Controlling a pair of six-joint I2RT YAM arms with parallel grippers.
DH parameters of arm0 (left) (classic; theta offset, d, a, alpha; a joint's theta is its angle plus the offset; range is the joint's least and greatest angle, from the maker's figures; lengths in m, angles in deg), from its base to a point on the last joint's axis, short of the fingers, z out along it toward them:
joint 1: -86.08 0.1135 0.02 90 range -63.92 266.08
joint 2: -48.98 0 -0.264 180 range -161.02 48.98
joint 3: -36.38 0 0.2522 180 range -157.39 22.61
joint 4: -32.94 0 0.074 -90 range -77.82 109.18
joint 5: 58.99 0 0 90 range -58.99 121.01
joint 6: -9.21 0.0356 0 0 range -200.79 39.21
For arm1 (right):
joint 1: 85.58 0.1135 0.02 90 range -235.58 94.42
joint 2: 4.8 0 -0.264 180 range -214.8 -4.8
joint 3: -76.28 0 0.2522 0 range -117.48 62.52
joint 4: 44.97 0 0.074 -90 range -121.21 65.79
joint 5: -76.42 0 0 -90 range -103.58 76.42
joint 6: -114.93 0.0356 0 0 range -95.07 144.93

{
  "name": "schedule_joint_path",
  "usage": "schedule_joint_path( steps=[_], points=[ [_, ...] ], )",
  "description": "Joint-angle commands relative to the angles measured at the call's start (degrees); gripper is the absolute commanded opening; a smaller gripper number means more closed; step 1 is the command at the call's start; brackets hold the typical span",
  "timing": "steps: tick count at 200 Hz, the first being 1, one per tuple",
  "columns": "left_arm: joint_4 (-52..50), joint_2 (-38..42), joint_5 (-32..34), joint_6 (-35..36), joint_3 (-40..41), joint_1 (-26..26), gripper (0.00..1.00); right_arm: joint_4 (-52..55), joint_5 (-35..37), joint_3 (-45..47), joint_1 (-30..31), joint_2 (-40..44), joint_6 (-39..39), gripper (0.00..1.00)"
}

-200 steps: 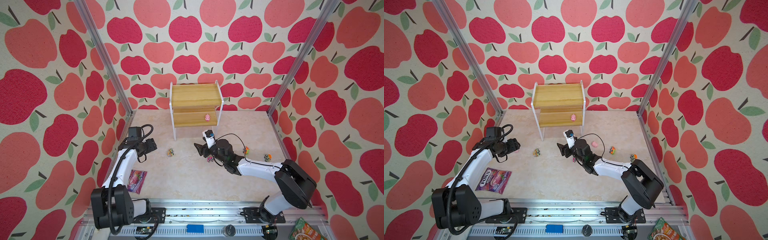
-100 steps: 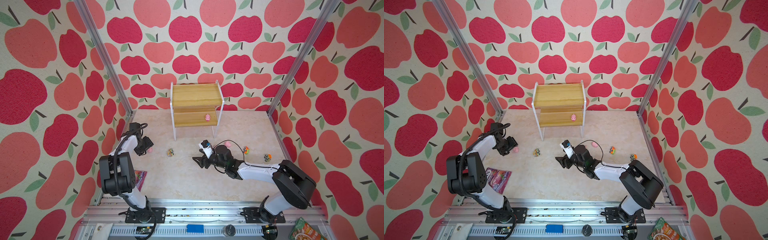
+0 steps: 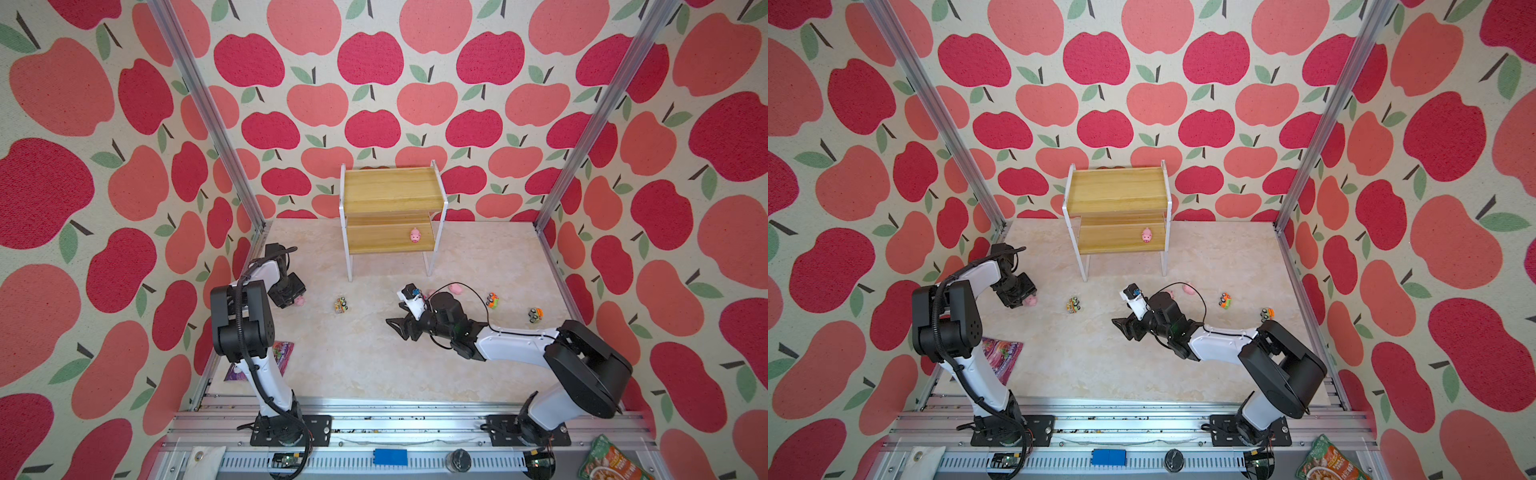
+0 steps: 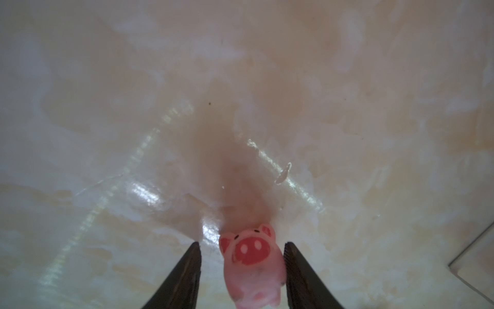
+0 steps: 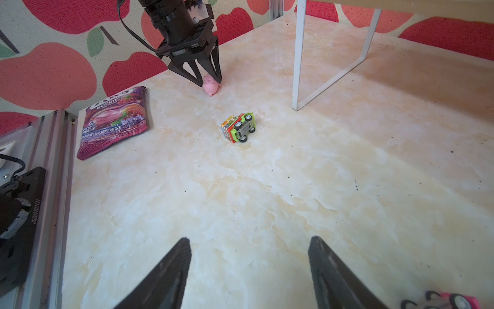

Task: Organize plastic toys on shelves
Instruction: Pick up the plastic toy from the middle-left of the table, then place the plastic toy at the center of the table.

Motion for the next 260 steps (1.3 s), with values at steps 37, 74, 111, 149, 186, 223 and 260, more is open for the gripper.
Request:
schedule_joint_path(
  steps=[37, 74, 111, 149, 186, 223, 260],
  points=[
    [0.5, 2.2, -0.6, 1.4, 2.9, -1.8, 0.25, 1.4, -0.7, 1.6, -1.7, 2.3, 0.8, 0.73],
    [-1.1, 9.3, 0.5, 2.6, 6.9, -5.9, 0.23, 3.4, 0.0, 2.5, -3.8, 4.4, 1.9, 0.72],
    [-1.6, 20.1, 1.0, 2.0, 13.9, -15.3, 0.24, 6.8, 0.5, 3.6, -6.5, 7.1, 4.0, 0.72],
    [0.7, 28.0, 0.5, -0.3, 17.8, -28.1, 0.27, 9.7, 1.1, 4.8, -9.1, 9.4, 7.2, 0.72],
    [7.7, 22.9, -1.6, -3.5, 16.4, -38.4, 0.3, 11.9, 2.5, 5.6, -10.3, 9.9, 9.5, 0.71],
    [11.7, 14.1, -4.6, -4.4, 13.7, -41.9, 0.31, 11.8, 2.3, 7.8, -10.2, 11.6, 10.6, 0.71],
    [11.0, 11.6, -4.5, -3.7, 13.0, -41.7, 0.4, 12.0, 2.7, 7.6, -8.7, 12.0, 10.3, 0.71]
  ],
)
